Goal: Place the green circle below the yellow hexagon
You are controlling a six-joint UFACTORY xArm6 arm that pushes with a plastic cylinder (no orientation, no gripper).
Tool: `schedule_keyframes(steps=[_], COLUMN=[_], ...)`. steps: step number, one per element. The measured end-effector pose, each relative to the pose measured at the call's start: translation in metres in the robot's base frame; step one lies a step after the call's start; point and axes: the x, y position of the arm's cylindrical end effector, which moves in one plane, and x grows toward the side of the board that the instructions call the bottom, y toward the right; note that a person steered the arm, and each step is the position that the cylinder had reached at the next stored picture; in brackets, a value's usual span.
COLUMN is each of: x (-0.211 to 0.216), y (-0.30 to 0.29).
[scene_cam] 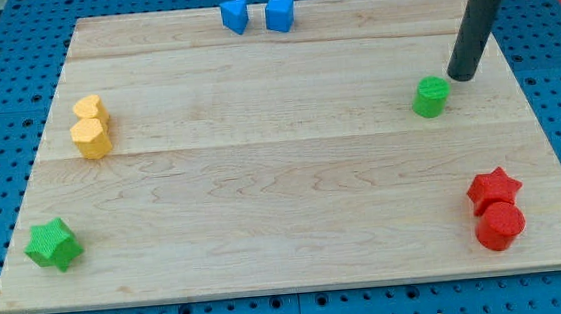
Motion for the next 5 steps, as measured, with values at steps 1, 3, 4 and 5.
schedule_keyframes(steps=[1, 3, 4, 5], x=[0.015, 0.035, 0.053, 0.065], y=[-0.018, -0.104, -0.07, -0.109])
